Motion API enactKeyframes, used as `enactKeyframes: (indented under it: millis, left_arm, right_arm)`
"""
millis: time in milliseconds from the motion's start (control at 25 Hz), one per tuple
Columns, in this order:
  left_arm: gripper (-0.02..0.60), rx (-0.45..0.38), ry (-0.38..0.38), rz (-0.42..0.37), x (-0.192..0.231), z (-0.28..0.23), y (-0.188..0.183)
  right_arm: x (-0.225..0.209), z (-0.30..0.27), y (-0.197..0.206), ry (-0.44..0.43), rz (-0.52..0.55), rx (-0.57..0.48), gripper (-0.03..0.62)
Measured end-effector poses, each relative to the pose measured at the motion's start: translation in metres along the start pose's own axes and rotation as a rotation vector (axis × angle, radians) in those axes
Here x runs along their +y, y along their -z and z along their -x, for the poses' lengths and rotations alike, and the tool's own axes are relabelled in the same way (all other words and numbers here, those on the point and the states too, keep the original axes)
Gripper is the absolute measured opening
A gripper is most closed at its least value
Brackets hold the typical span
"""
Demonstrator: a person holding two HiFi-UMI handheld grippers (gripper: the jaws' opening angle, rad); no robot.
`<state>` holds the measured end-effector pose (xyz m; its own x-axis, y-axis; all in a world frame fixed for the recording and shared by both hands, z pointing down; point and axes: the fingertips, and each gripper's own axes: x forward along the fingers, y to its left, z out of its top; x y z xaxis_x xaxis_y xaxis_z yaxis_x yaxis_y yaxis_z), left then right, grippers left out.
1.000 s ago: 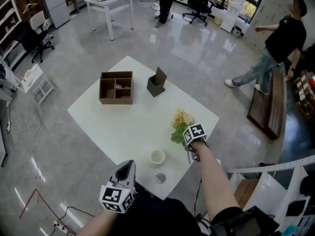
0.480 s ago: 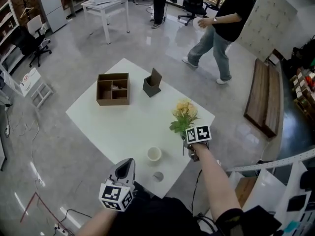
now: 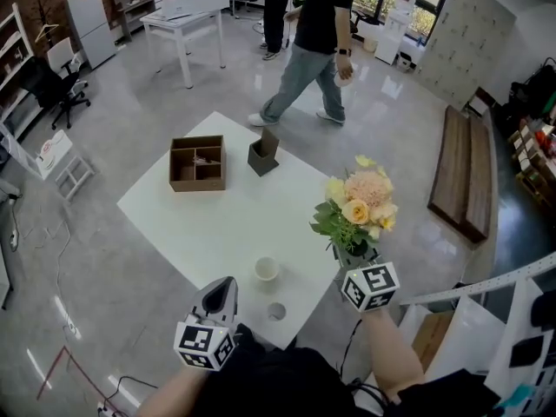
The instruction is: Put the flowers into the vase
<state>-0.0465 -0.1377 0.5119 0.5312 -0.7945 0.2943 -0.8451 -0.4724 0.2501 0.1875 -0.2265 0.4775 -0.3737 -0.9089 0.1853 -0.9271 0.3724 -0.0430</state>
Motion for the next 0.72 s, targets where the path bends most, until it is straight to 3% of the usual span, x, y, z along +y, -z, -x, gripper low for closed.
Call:
enactKeyframes:
  millis: [280,560,720]
  left_arm:
    - [0.003,-0.024,0.008,-0.003,-0.009,0.002,-0.005]
    - [0.003,-0.043,-0.004,-0.013,0.007,0.011,-0.007]
    - [0.003,-0.049,-0.027,-0.013,-0.004,0.008,-0.011]
  right_arm:
    - [0.012,0.024,-0.004,0.009,0.02,-0.034,0.032]
    - [0.098,0.006,-0.075,-0.166,0.017,-0.221,0.032]
    - [0.123,0.015,-0.12,-0.286,0.02,-0.298,0.032]
